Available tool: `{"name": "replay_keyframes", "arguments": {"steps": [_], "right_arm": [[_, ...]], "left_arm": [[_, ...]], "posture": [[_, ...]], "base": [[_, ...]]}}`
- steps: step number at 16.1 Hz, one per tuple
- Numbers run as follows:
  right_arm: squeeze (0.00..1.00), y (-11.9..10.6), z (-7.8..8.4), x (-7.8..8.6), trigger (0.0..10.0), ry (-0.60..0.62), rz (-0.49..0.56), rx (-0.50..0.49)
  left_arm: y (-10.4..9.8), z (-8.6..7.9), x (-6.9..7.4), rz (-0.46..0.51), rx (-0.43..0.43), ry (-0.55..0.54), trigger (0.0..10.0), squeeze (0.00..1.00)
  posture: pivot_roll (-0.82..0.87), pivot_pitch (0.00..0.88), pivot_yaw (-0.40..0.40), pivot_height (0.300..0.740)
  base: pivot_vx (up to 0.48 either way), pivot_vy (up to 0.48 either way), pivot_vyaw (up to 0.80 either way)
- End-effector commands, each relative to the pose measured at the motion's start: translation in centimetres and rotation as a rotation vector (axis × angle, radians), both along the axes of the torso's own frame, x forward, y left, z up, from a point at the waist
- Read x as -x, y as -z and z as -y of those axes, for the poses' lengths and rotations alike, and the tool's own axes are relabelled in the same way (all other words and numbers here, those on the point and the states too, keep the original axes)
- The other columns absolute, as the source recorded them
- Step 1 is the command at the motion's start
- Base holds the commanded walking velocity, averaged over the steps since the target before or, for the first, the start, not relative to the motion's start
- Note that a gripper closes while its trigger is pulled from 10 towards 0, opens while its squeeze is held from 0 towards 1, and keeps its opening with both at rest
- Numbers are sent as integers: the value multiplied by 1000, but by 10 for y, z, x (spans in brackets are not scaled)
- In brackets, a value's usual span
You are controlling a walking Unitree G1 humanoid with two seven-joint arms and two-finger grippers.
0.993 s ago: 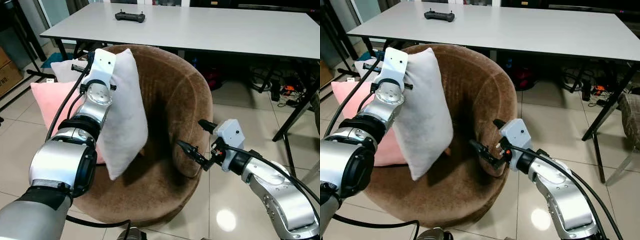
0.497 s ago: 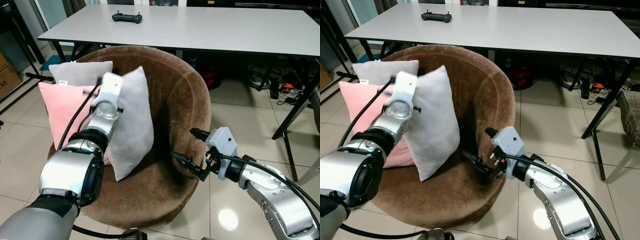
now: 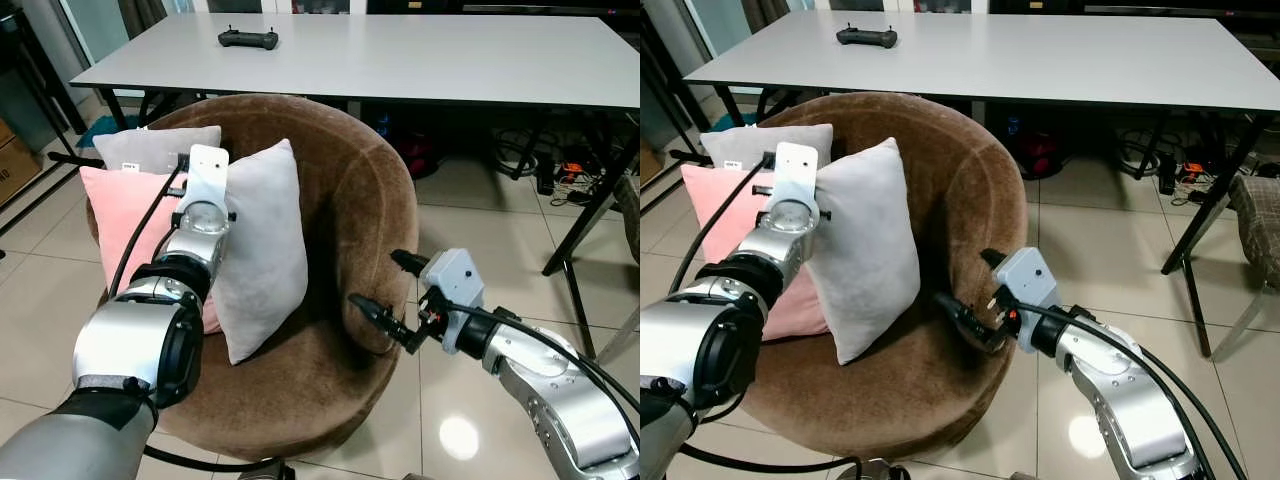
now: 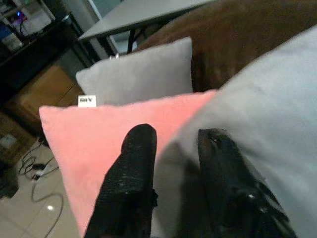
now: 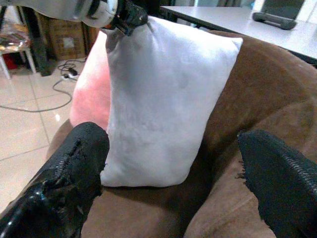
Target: Move the pillow to the sofa from floor
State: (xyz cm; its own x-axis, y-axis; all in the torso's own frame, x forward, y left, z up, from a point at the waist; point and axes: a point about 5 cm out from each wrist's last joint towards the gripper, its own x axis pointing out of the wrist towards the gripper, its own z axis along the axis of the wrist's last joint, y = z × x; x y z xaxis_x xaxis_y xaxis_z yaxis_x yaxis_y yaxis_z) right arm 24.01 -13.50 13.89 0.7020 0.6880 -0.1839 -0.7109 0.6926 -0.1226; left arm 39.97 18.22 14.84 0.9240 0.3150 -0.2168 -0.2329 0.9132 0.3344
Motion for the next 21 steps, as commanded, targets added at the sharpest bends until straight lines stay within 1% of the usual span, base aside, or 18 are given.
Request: {"name": "replay_keyframes", "arguments": {"steps": [1,5,6,7,8,9,10,11,12,13,14,15,16,17,18,19,20,21], "right_arm": [[0,-3,1,-2,10000,17,21,2],[0,-4,2,-6,10000,39,35,-8],[0,-4,1,-7,10000,42,37,-9],[0,-4,1,-7,10000,43,39,-10],[0,-4,0,-9,10000,52,45,-15],[0,-4,0,-10,10000,57,47,-17],[0,-4,0,-11,10000,70,51,-21],[0,-2,1,-13,10000,116,57,-32],[0,0,2,-13,10000,173,57,-39],[0,3,3,-13,10000,230,58,-51],[0,8,6,-14,10000,312,55,-72],[0,10,8,-14,10000,384,47,-106],[0,11,8,-14,10000,399,45,-119],[0,9,10,-12,10000,463,41,-213],[0,8,12,-11,10000,484,47,-224],[0,8,12,-11,10000,484,47,-224],[0,10,15,-9,10000,528,49,-221],[0,11,22,-5,10000,608,67,-203]], "left_arm": [[-21,-1,-7,80,23,20,10000,1000],[-53,10,-16,221,45,97,10000,1000],[-58,12,-17,245,48,114,10000,1000],[-61,13,-18,258,50,123,10000,1000],[-67,17,-19,286,75,161,10000,1000],[-68,18,-19,292,86,176,10000,933],[-67,20,-19,297,99,202,10000,933],[-56,25,-16,286,134,285,10000,427],[-42,26,-9,283,144,357,10000,263],[-31,24,-1,305,124,403,10000,212],[-23,22,13,347,124,446,10000,180],[-22,24,29,405,115,497,10000,165],[-23,25,34,422,112,514,10000,165],[-25,33,55,461,71,619,10000,157],[-25,37,64,470,60,660,10000,161],[-25,37,64,470,60,660,10000,161],[-22,39,73,469,47,692,10000,157],[-6,29,94,423,78,640,10000,153]], "posture": [[-139,0,120,740],[-129,0,120,740],[-127,0,121,740],[-127,0,121,740],[-118,0,126,740],[-118,0,126,740],[-116,0,129,740],[-111,0,136,740],[-109,0,135,740],[-100,0,131,740],[-90,0,125,740],[-87,0,122,740],[-87,0,122,740],[-74,0,106,740],[-69,0,98,740],[-69,0,98,740],[-67,0,94,740],[-62,0,89,740]], "base": [[0,0,0],[0,0,0],[0,0,0],[0,0,0],[0,0,0],[0,0,0],[0,0,0],[0,0,0],[0,0,0],[0,0,0],[0,0,0],[0,0,0],[0,0,0],[0,0,0],[0,0,0],[0,0,0],[0,0,0],[0,0,-744]]}}
